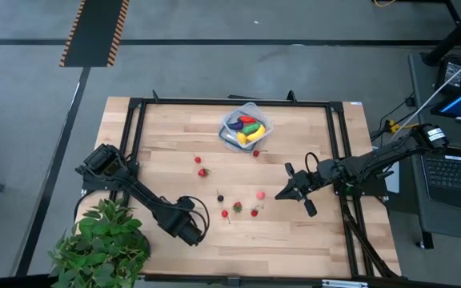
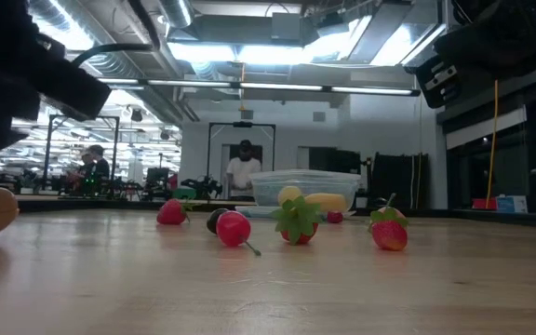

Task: Pick and placing Produce into tupperware
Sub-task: Put the brown potato into the transparent container

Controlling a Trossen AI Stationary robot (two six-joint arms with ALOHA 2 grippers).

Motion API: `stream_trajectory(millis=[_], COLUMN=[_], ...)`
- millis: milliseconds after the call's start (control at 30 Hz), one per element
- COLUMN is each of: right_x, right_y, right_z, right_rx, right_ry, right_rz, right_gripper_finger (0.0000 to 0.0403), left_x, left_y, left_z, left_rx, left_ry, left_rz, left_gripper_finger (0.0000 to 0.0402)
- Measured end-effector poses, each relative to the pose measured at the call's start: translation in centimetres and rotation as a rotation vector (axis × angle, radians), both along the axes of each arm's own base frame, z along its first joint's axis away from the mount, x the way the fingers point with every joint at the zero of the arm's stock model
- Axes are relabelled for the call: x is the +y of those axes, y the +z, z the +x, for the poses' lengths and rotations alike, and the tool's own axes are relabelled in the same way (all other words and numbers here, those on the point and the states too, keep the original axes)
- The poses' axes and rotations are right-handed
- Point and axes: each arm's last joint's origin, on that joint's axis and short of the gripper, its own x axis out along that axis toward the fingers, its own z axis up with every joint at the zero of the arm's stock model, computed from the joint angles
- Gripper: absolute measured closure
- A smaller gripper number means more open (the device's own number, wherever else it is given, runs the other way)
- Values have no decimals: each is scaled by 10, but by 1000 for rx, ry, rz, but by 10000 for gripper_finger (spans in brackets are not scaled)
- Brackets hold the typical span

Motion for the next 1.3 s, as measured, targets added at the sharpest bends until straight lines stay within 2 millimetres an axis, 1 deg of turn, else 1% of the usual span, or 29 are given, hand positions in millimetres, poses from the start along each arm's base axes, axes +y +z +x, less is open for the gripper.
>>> stream_trajectory(millis=[200, 367, 467, 567, 600, 900, 1033, 1100, 1167, 1300], right_x=[0, 0, 0, 0, 0, 0, 0, 0, 0, 0], right_y=[0, 0, 0, 0, 0, 0, 0, 0, 0, -1], right_z=[0, 0, 0, 0, 0, 0, 0, 0, 0, 0], right_rx=[0, 0, 0, 0, 0, 0, 0, 1, 2, 12], right_ry=[0, 0, 0, 0, 0, 0, 1, 0, 1, 0], right_rz=[0, 0, 0, 0, 0, 0, -1, -1, -1, -4], right_gripper_finger=[398, 398, 398, 398, 398, 398, 398, 398, 398, 398], left_x=[4, 4, 4, 4, 4, 4, 5, 9, 12, 14], left_y=[-11, -13, -13, -13, -13, -13, -6, -2, 10, 31], left_z=[-5, -6, -6, -5, -5, -6, -6, -5, -4, -8], left_rx=[-9, -2, -6, -12, -15, -18, -67, -119, -190, -287], left_ry=[1, -4, -27, -57, -61, -122, -186, -200, -202, -210], left_rz=[-7, -4, -1, 0, 4, 13, 28, 89, 133, 147], left_gripper_finger=[154, 157, 177, 216, 222, 222, 222, 222, 222, 222])
